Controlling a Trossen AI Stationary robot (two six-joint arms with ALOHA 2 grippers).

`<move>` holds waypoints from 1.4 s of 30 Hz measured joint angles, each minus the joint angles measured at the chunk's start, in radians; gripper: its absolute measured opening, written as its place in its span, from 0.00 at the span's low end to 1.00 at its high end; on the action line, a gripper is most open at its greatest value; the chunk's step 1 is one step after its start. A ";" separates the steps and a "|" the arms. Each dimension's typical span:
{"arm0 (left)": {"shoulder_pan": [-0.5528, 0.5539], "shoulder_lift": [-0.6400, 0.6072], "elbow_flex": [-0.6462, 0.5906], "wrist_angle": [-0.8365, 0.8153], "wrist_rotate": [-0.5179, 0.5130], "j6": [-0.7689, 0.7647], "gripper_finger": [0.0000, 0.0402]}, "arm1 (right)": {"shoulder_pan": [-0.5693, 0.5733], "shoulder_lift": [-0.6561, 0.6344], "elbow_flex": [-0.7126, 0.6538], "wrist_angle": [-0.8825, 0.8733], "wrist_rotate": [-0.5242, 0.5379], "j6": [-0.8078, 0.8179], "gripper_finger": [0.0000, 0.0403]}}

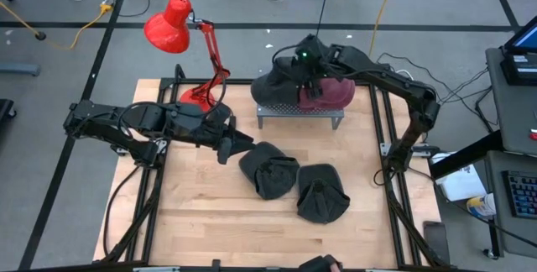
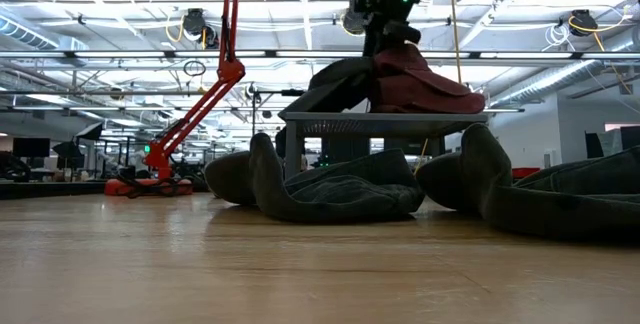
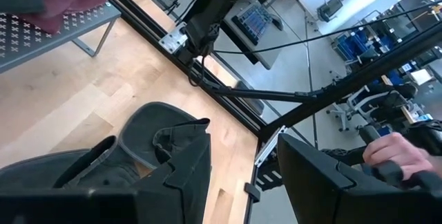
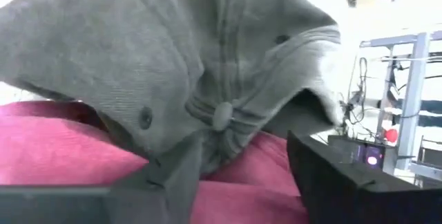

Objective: Pick & Place hat
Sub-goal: Put the left black cap on the shelf

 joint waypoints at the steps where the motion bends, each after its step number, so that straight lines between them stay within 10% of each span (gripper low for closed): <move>1: 0.000 0.000 0.000 0.001 0.000 0.000 0.42 | 0.000 -0.007 0.000 0.007 0.000 0.006 0.55; 20: 0.001 0.000 0.000 0.002 -0.011 0.016 0.42 | -0.006 0.054 0.001 0.247 -0.239 0.276 0.57; 42: 0.001 0.000 0.000 0.010 -0.022 -0.007 0.42 | -0.001 0.106 0.000 0.157 -0.074 0.171 0.54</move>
